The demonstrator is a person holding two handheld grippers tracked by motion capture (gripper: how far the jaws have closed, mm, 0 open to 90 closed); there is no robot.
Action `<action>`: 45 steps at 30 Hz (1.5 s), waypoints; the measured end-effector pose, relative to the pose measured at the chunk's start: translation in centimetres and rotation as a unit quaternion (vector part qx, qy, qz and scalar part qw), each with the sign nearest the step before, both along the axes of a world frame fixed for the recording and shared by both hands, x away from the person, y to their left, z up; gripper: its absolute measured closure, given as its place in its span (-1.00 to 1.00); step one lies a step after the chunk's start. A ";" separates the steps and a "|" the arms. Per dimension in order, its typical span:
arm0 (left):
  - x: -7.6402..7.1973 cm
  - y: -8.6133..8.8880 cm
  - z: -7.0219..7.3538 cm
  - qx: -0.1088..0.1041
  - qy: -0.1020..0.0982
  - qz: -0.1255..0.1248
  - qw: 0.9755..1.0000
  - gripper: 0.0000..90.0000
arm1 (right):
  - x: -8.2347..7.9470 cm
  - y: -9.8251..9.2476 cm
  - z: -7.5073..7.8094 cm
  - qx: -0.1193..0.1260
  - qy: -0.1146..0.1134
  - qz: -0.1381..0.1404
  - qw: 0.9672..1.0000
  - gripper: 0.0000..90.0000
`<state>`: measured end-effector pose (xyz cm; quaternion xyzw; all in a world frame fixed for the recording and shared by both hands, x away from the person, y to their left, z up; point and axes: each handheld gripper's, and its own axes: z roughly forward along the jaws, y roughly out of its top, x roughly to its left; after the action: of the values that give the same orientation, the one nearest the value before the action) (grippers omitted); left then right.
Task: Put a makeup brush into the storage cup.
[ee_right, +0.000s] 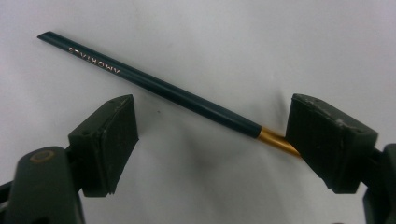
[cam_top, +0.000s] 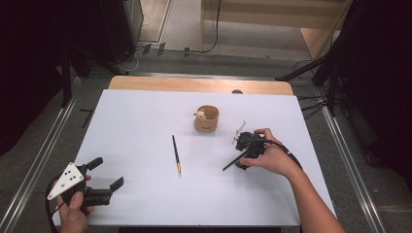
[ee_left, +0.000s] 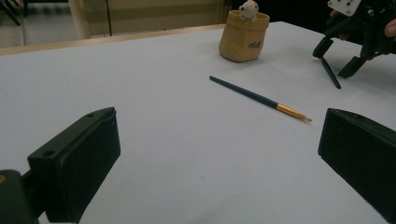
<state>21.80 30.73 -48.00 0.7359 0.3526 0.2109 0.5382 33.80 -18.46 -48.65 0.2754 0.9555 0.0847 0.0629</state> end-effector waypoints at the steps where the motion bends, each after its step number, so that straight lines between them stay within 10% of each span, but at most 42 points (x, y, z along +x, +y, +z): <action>1: 0.0 0.0 0.0 0.000 0.000 0.000 1.000 -1.00 | 0.1 0.0 0.0 0.002 0.004 -0.002 1.000 -0.61; 3: 0.0 0.1 0.0 0.000 0.000 -0.001 1.000 -1.00 | 0.2 -0.2 0.0 0.006 0.013 -0.005 1.000 -0.53; 11: 0.0 0.0 0.0 0.000 0.000 0.000 1.000 -1.00 | 0.1 -0.8 0.7 0.014 0.028 -0.009 0.999 0.87; 16: 0.0 -0.2 0.0 -0.002 0.000 -0.001 1.000 -1.00 | -0.6 -0.3 0.7 0.004 0.019 -0.049 0.999 0.88; 27: 0.7 -1.9 0.9 0.004 -0.002 -0.011 1.000 -1.00 | -1.7 -1.9 1.1 0.072 -0.027 -0.101 0.992 0.88; 45: 3.4 -7.5 3.5 -0.002 0.002 -0.059 0.998 -1.00 | -4.6 -3.8 4.3 0.219 -0.125 -0.152 0.956 0.88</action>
<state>25.21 23.20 -44.50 0.7544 0.3103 0.1767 0.5507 29.22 -22.22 -44.35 0.4112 0.8450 0.3152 0.1325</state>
